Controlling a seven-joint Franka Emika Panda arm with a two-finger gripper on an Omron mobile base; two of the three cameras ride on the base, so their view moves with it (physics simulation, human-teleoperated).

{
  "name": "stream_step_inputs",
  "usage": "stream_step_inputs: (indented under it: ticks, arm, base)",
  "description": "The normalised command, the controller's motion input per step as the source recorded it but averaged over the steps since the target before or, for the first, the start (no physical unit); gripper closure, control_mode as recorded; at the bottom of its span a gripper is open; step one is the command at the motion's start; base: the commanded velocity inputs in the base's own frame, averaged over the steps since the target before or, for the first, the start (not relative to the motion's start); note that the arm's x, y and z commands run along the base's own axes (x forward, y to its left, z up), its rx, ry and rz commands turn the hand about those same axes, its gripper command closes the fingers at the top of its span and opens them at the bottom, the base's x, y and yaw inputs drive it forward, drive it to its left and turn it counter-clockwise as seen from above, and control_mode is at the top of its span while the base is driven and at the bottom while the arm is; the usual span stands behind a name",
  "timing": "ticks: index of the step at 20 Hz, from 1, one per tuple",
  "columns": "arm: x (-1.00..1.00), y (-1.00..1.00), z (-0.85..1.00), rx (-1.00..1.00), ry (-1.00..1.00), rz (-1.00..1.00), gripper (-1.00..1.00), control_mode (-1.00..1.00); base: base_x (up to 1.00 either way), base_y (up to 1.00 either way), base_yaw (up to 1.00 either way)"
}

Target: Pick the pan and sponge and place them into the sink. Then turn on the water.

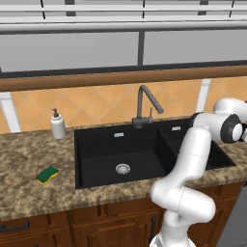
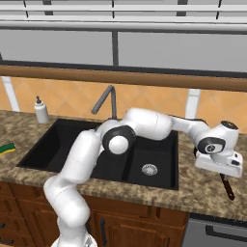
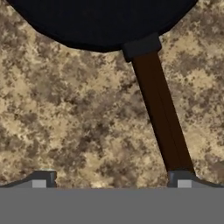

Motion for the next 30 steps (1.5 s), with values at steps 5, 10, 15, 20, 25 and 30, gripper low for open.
stream_step_inputs:
  ticks: [5, 10, 15, 20, 25, 30]
  arm:
    - [0.0, -0.42, -0.15, 0.0, -0.02, 0.09, -1.0, -1.0]
    - [0.03, -0.22, -0.22, 0.0, 0.0, 0.07, -1.0, -1.0]
    - [0.19, -0.06, -0.2, 0.0, 0.0, 0.04, -1.0, -1.0]
    - [0.19, -0.19, -0.17, 0.0, 0.01, 0.04, -1.0, -1.0]
    - [0.17, -0.23, -0.15, 0.01, 0.0, 0.03, -1.0, -1.0]
    - [0.13, -0.02, -0.15, 0.0, 0.02, 0.0, 1.0, -1.0]
  base:
    - [0.0, 0.0, 0.0]
    - [0.0, 0.0, 0.0]
    - [0.0, 0.0, 0.0]
    - [0.0, 0.0, 0.0]
    - [0.0, 0.0, 0.0]
    - [0.0, 0.0, 0.0]
